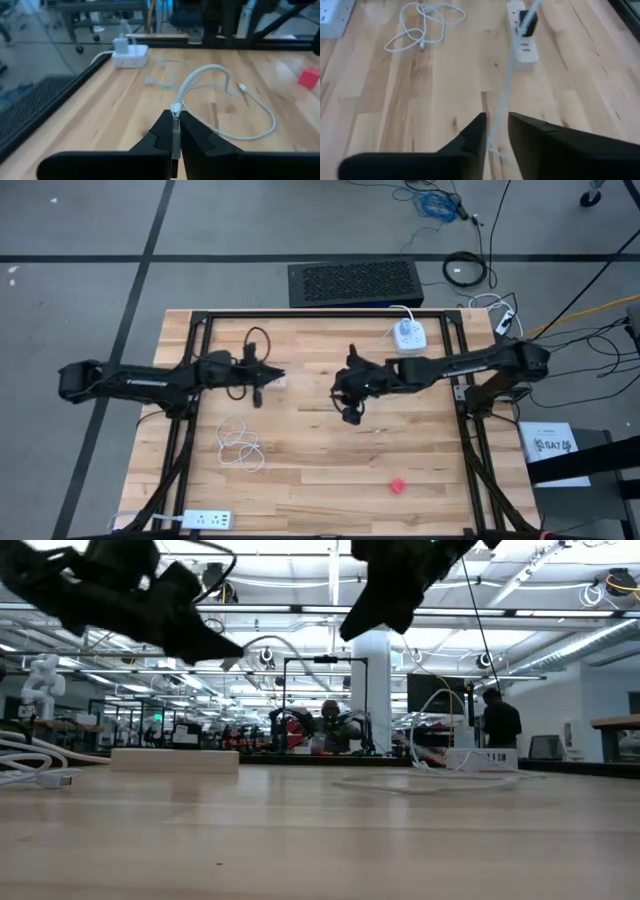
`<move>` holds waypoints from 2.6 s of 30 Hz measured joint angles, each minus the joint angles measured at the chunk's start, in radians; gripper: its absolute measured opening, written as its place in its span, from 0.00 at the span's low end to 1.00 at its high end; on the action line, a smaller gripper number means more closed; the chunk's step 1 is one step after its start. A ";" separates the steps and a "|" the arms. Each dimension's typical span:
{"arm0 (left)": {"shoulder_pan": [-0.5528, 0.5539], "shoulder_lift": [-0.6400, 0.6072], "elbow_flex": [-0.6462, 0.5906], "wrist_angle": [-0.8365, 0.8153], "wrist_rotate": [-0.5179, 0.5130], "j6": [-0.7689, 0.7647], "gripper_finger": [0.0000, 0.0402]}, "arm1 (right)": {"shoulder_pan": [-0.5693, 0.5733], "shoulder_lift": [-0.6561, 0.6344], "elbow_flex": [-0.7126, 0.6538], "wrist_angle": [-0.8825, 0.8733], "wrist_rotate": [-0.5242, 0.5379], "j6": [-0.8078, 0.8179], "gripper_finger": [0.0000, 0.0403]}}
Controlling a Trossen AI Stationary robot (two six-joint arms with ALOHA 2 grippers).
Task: Insert USB
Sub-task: Insert the white charger cable into the black charger adapter
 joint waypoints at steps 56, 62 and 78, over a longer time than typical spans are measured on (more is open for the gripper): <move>0.064 -0.113 -0.199 0.246 0.145 -0.157 0.05 | -0.136 0.669 0.412 -0.148 -0.094 -0.259 0.00; 0.032 -0.011 -0.199 0.441 0.145 -0.121 0.05 | -0.119 0.659 0.412 -0.186 -0.103 -0.279 0.00; 0.030 0.375 -0.199 0.823 0.160 -0.118 0.05 | -0.091 0.491 0.365 -0.358 -0.088 -0.229 0.00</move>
